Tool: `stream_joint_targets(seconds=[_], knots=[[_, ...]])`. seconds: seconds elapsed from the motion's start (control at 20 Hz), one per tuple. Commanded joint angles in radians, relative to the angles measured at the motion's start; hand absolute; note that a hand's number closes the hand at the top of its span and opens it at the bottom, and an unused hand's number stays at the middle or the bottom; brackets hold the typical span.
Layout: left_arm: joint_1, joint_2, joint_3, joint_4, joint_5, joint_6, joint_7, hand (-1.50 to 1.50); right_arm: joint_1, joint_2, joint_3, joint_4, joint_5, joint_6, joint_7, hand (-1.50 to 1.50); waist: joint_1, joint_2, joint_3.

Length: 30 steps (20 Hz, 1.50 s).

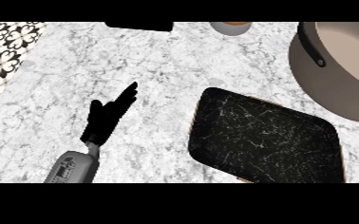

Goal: Pick the cupcake from the tray and place it in the pot

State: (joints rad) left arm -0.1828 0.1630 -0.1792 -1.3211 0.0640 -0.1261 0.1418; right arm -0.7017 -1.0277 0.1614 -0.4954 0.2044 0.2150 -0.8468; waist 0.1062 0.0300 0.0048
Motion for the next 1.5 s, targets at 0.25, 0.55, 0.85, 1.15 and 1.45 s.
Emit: stream_joint_targets(seconds=[0.25,0.55,0.85,1.15,1.45], knots=[[0.039,-0.013,-0.007,-0.020,-0.015,0.020,-0.015,0.00,-0.160,0.117,0.170,0.125,0.304,-0.298,0.105,1.50,-0.007,-0.004,-0.001],[0.006,-0.013,0.004,0.015,-0.019,0.018,-0.008,0.00,-0.222,0.217,0.288,0.276,0.424,-0.106,0.320,1.50,-0.009,0.001,-0.003],[0.011,0.027,0.037,0.003,0.004,-0.016,0.000,0.00,-0.285,0.318,0.252,0.358,0.407,-0.078,0.257,-1.50,-0.024,-0.001,0.000],[0.051,0.012,0.035,-0.004,-0.010,0.016,-0.026,0.00,-0.314,0.364,-0.014,0.356,0.129,0.004,0.132,-1.50,-0.046,-0.010,0.001],[0.005,0.001,0.032,-0.012,-0.010,0.017,0.005,0.00,-0.377,0.295,-0.221,0.441,-0.067,0.057,0.201,-1.50,-0.046,0.001,0.001]])
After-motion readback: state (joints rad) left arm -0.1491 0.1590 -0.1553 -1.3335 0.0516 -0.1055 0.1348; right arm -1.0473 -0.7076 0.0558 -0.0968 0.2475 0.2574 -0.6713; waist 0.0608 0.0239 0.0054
